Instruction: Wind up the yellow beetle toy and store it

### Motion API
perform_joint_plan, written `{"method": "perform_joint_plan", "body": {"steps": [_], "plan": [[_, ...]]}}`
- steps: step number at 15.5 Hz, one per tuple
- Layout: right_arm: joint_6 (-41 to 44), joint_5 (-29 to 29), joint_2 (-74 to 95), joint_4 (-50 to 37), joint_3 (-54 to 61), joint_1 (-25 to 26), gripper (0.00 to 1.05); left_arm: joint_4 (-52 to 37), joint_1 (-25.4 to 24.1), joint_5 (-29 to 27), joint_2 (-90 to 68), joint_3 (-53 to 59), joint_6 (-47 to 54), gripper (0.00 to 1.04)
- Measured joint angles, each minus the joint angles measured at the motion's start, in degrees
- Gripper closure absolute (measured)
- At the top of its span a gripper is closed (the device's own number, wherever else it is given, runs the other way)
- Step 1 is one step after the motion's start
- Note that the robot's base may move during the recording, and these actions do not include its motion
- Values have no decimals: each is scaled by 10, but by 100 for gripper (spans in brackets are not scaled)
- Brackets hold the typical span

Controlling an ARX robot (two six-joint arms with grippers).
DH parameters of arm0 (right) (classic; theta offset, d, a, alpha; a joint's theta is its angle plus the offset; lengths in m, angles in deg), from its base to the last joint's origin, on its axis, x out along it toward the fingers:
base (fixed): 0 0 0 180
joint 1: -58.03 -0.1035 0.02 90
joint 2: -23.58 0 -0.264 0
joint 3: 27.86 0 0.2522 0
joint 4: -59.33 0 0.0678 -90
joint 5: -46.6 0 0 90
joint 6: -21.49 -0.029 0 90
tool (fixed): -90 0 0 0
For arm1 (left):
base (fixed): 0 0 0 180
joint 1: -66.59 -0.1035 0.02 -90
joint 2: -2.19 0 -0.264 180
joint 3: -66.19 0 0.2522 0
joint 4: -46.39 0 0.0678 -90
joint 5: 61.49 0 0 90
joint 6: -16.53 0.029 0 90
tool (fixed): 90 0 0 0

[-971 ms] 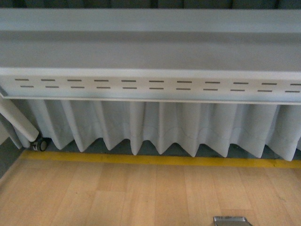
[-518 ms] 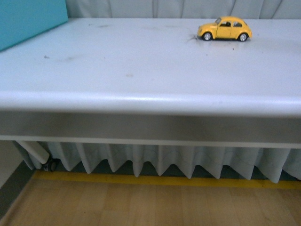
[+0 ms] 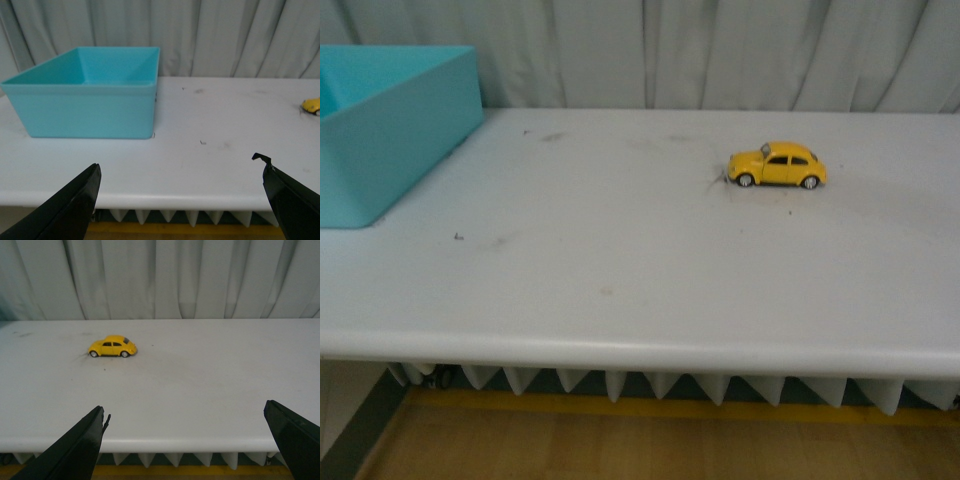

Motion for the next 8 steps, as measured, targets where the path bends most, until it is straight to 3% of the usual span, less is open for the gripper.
{"method": "perform_joint_plan", "body": {"steps": [8], "plan": [[-1,0,0,-3,0,0,7,-2,0,1,0,0,1,7]]}}
